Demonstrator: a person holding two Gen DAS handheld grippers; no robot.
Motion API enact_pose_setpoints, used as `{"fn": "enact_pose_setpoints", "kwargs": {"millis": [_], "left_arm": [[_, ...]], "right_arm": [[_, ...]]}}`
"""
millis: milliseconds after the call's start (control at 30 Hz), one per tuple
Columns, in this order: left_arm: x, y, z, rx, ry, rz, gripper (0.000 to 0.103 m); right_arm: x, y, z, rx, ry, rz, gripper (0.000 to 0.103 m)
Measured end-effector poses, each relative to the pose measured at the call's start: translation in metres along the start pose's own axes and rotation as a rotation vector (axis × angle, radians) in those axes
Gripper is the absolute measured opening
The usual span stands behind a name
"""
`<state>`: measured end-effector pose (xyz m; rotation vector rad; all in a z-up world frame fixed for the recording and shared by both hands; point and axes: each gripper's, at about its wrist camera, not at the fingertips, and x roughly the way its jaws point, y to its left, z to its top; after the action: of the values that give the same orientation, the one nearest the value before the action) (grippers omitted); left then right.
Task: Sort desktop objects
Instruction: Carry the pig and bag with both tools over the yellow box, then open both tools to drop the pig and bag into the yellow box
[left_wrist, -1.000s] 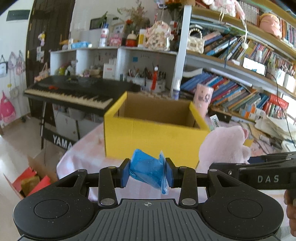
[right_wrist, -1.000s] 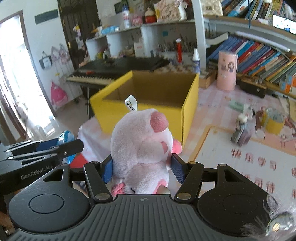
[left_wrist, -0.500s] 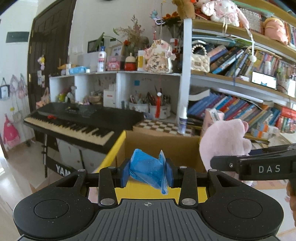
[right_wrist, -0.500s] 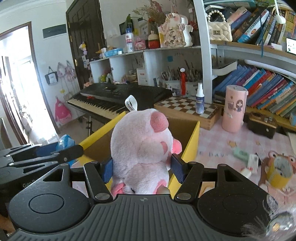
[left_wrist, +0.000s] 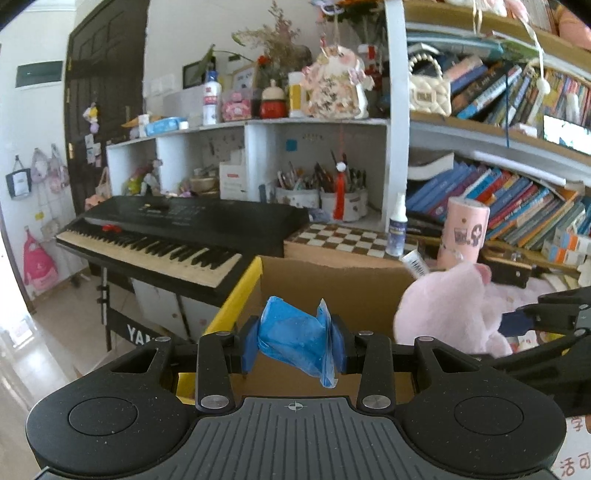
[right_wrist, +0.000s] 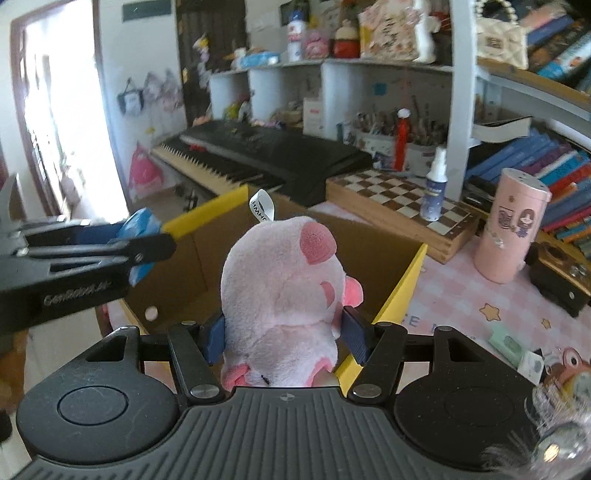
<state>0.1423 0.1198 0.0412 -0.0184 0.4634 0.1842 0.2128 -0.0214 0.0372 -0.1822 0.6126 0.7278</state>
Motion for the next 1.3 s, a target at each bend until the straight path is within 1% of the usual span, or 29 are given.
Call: {"fn": "enact_pose_setpoints", "kwargs": {"millis": [100,267,367,500,567,767,900,1000,1067,1167,1200,1233,1300], "left_arm": [[0.012,-0.006,-0.002,0.022,0.028,-0.008,0.037],[0.028,-0.013,-0.009,0.055,0.089,-0.009,0.037],[0.034,-0.016,-0.015,0.062,0.137,0.001,0.037],[0.036,-0.02,-0.024,0.05,0.211,0.003,0.037],[0.033,-0.022,-0.026,0.034,0.223,-0.01,0.037],[0.03,-0.032,-0.028,0.043,0.231,-0.017,0.038],[0.033,-0.033,-0.029,0.042,0.231,-0.008,0.039],[0.034,-0.033,-0.029,0.036,0.23,-0.004,0.039],[0.035,-0.032,-0.03,0.028,0.232,0.003,0.041],[0.035,-0.03,-0.03,0.022,0.233,0.027,0.053],[0.035,-0.03,-0.03,0.022,0.229,0.044,0.059],[0.034,-0.029,-0.03,0.023,0.223,0.055,0.063],[0.032,-0.028,-0.029,0.027,0.212,0.073,0.066]], "right_arm": [[0.008,0.001,-0.003,-0.057,0.024,0.021,0.061],[0.016,0.006,-0.009,-0.201,0.054,0.059,0.061],[0.018,0.0,-0.008,-0.224,0.065,0.091,0.061],[0.018,-0.005,-0.008,-0.288,0.081,0.128,0.061],[0.017,-0.006,-0.009,-0.334,0.089,0.143,0.06],[0.018,-0.012,-0.005,-0.383,0.125,0.188,0.061],[0.024,-0.01,-0.001,-0.366,0.156,0.19,0.062],[0.026,-0.011,-0.001,-0.349,0.161,0.202,0.064],[0.027,-0.01,0.0,-0.349,0.159,0.198,0.064],[0.026,-0.011,-0.001,-0.345,0.155,0.204,0.066],[0.026,-0.011,-0.001,-0.344,0.152,0.206,0.067],[0.026,-0.011,-0.002,-0.341,0.15,0.207,0.068],[0.025,-0.011,-0.002,-0.331,0.144,0.209,0.07]]}}
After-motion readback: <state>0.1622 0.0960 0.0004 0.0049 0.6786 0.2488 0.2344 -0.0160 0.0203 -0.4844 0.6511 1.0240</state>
